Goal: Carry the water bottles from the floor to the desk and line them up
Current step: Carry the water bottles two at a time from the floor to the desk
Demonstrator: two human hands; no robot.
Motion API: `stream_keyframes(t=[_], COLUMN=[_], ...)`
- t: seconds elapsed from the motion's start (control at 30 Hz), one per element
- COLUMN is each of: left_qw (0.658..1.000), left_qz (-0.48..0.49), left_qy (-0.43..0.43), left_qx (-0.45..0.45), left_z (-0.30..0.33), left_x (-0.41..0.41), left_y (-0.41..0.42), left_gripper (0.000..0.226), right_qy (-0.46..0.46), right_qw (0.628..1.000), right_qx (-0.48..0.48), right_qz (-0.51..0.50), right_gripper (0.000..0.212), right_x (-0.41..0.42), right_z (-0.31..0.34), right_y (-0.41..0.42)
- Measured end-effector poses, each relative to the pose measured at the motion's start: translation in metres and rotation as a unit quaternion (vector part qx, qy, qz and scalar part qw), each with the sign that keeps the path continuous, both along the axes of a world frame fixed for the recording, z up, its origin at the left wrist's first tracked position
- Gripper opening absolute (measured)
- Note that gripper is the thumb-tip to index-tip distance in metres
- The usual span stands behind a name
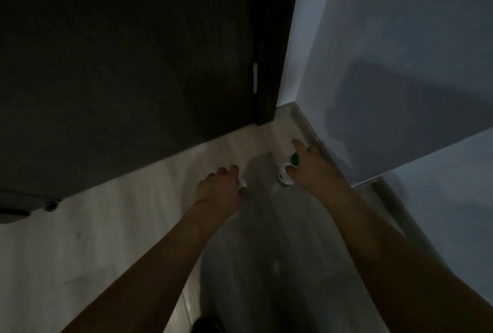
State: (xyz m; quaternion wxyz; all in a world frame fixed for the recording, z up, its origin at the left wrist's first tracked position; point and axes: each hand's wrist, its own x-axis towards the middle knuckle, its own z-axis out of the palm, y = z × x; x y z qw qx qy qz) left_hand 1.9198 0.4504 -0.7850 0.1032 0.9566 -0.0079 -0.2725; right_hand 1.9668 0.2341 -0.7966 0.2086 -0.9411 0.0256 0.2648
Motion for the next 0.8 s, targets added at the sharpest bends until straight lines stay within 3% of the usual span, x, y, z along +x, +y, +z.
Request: stream_keyframes(t=[0.17, 0.4, 0.53, 0.6, 0.67, 0.8], left_qw=[0.999, 0.999, 0.996, 0.987, 0.972, 0.969], left_qz=[-0.014, 0.015, -0.003, 0.049, 0.111, 0.099], left_qy=[-0.009, -0.031, -0.081, -0.123, -0.162, -0.179], left_qx=[0.029, -0.006, -0.039, -0.096, -0.129, -0.141], left_z=[-0.051, -0.058, -0.049, -0.026, 0.018, 0.150], left_x=[0.000, -0.005, 0.000, -0.002, -0.010, -0.027], left_y=[0.009, 0.020, 0.015, 0.019, 0.021, 0.007], left_gripper=[0.055, 0.059, 0.037, 0.024, 0.025, 0.021], right_qy=[-0.046, -0.061, -0.077, -0.092, -0.115, -0.133], right_qw=[0.999, 0.997, 0.989, 0.988, 0.986, 0.983], right_qx=[-0.022, 0.013, 0.074, 0.077, 0.075, 0.094], right_qz=[-0.005, -0.040, -0.100, -0.102, -0.094, -0.084], right_gripper=[0.035, 0.034, 0.028, 0.026, 0.029, 0.028], right_x=[-0.006, -0.053, -0.055, -0.050, -0.049, -0.054], right_z=[-0.042, -0.049, -0.040, -0.014, 0.030, 0.154], right_y=[0.010, 0.027, 0.019, 0.011, 0.004, 0.004])
